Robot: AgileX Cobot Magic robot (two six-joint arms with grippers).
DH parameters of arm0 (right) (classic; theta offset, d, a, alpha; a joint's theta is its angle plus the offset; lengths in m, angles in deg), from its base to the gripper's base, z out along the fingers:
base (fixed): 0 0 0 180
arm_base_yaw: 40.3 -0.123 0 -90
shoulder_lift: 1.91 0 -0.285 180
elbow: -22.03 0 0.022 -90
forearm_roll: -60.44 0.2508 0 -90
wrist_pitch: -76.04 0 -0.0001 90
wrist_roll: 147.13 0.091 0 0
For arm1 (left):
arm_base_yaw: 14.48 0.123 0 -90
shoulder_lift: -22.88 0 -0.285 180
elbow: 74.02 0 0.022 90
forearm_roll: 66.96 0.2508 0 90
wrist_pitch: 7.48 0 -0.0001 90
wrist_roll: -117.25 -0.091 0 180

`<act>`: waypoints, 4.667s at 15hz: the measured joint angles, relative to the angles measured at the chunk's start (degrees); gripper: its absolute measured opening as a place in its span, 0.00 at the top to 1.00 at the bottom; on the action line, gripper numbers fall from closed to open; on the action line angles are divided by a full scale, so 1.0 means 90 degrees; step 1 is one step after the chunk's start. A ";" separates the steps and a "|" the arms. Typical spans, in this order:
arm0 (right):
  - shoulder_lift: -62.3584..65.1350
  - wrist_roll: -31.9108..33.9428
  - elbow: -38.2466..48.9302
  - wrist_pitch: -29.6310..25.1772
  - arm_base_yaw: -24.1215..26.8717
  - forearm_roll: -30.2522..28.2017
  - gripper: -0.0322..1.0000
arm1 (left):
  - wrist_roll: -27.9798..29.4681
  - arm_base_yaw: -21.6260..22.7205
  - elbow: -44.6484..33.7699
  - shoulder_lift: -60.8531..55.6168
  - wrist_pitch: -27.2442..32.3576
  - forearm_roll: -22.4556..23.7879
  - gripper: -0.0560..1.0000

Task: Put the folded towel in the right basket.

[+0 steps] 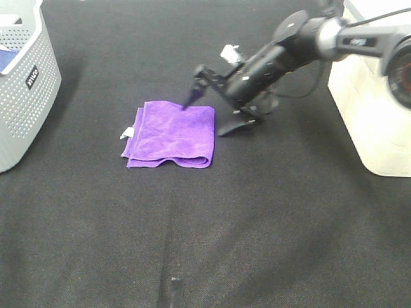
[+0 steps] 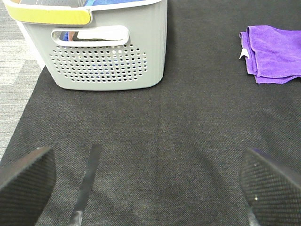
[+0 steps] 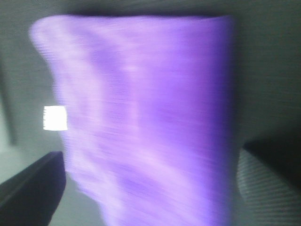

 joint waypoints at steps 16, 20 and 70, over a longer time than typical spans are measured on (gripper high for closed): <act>0.1833 -0.0560 0.0051 -0.0210 0.0057 -0.0172 0.87 | 0.0000 0.0000 0.0000 0.0000 0.0000 0.0000 0.01; 0.4081 -0.0764 0.0038 -0.0745 0.1299 -0.1490 0.87 | 0.0000 0.0000 0.0000 0.0000 0.0000 0.0000 0.01; 1.6024 -0.0369 1.0110 -0.1140 0.2266 -0.4234 0.02 | 0.0000 0.0000 0.0000 0.0000 0.0000 0.0000 0.01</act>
